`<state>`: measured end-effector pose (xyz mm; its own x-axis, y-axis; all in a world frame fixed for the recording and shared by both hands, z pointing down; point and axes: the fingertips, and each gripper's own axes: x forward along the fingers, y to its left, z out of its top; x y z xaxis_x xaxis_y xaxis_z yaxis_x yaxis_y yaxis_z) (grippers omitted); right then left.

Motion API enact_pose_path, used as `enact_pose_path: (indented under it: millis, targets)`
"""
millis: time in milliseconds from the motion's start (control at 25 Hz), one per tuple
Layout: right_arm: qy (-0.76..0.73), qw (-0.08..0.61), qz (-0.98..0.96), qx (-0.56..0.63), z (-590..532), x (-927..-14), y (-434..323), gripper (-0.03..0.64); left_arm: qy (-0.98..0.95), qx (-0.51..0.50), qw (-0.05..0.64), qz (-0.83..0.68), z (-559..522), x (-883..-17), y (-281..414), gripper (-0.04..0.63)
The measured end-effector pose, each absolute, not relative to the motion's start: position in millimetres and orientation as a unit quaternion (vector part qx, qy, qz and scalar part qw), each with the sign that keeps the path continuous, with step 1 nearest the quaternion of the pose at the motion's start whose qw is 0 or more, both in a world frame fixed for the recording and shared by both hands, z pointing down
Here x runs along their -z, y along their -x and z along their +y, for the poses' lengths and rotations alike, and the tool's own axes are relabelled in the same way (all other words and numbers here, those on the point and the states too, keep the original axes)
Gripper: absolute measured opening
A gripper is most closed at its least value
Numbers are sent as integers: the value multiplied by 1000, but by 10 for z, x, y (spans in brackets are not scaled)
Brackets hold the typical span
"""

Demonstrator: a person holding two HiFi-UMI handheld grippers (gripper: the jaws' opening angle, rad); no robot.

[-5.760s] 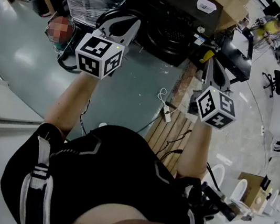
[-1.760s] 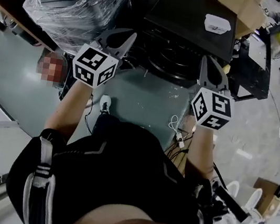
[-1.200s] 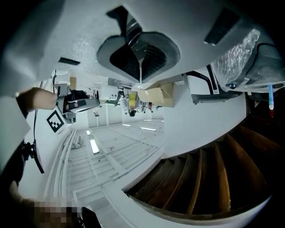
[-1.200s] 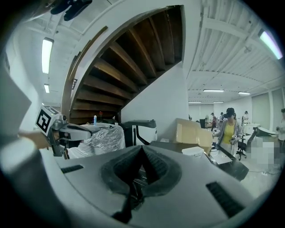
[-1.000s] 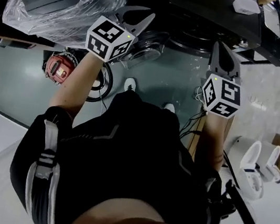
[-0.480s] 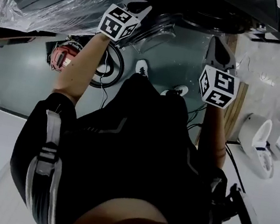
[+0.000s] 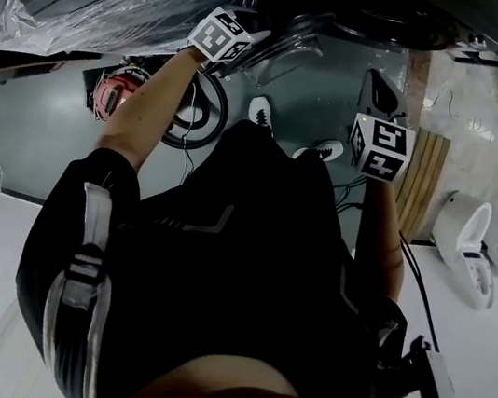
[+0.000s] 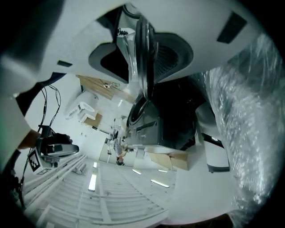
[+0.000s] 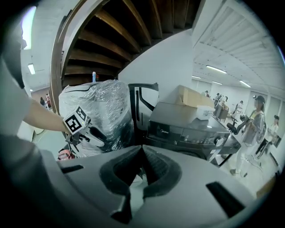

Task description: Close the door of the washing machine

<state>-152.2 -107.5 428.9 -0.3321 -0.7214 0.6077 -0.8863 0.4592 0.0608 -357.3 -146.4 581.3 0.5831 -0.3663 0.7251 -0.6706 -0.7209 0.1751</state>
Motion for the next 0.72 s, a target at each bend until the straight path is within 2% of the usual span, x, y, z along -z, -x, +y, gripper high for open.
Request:
enact_pose_path:
  millis: [400,720]
  targets:
    - [-480,322,-797,-176,-778,-4753,1534,5,-834,-423,232,-267,-1467,-6576,3605,163]
    - [-455,332,-800,-206,-499,-5027,1651,5,-825,-451,245,-236,-1347,-6829,3478,163]
